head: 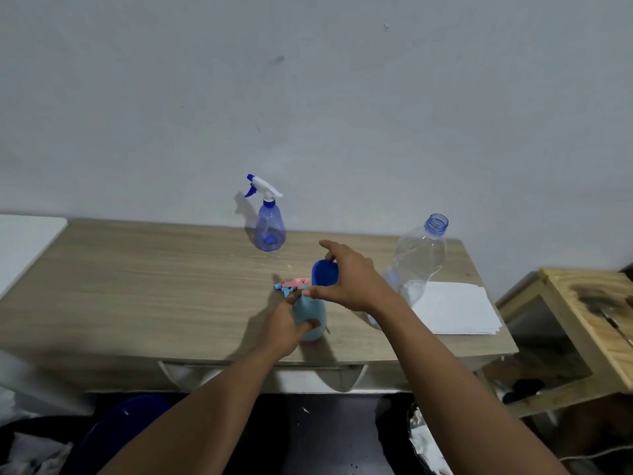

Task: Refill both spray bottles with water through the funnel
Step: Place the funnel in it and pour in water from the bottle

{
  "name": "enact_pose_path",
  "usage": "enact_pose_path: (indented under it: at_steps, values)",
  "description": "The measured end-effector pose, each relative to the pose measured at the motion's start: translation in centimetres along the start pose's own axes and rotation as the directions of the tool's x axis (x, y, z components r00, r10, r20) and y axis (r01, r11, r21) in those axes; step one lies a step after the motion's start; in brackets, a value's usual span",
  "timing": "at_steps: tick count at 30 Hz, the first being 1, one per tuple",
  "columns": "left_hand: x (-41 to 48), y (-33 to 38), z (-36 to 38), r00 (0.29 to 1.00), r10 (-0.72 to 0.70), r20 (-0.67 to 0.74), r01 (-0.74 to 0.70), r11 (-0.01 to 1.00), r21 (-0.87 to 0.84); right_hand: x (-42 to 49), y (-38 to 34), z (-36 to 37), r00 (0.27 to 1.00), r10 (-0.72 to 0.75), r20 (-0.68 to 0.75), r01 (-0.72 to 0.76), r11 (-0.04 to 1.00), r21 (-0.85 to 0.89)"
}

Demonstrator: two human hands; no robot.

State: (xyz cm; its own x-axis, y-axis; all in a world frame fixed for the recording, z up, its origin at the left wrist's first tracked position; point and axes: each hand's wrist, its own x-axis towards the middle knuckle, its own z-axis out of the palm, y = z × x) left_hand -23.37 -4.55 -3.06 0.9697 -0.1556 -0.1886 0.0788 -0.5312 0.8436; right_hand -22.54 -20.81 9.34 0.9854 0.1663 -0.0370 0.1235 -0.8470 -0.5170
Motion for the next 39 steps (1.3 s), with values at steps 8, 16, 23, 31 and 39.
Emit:
enact_pose_path:
  at_steps: [8, 16, 23, 31, 39]
  values:
    - [-0.2, -0.1, 0.2, 0.999, -0.032, -0.014, 0.031, 0.999, -0.034, 1.1, -1.7, 1.6, 0.998, -0.009, 0.065, 0.014, 0.998, -0.069]
    - [0.2, -0.5, 0.1, 1.0, -0.001, -0.03, -0.001, 0.998, -0.059, -1.0, -0.8, 1.2, 0.97, 0.058, -0.235, -0.016, 0.984, 0.177]
    - [0.1, -0.7, 0.0, 0.998, 0.049, -0.047, -0.054, 0.992, -0.114, -5.8, 3.5, -1.7, 0.394, 0.165, -0.904, 0.134, 0.963, 0.235]
    - [0.2, -0.7, 0.3, 0.996, 0.075, -0.056, -0.082, 0.984, -0.157, -5.3, 8.5, -1.3, 0.607, 0.547, -0.576, -0.053, 0.752, 0.657]
    - [-1.1, -0.2, 0.2, 0.994, 0.093, -0.059, -0.104, 0.969, -0.222, -5.4, 8.7, -0.1, 0.67, 0.462, -0.581, 0.01, 0.777, 0.63]
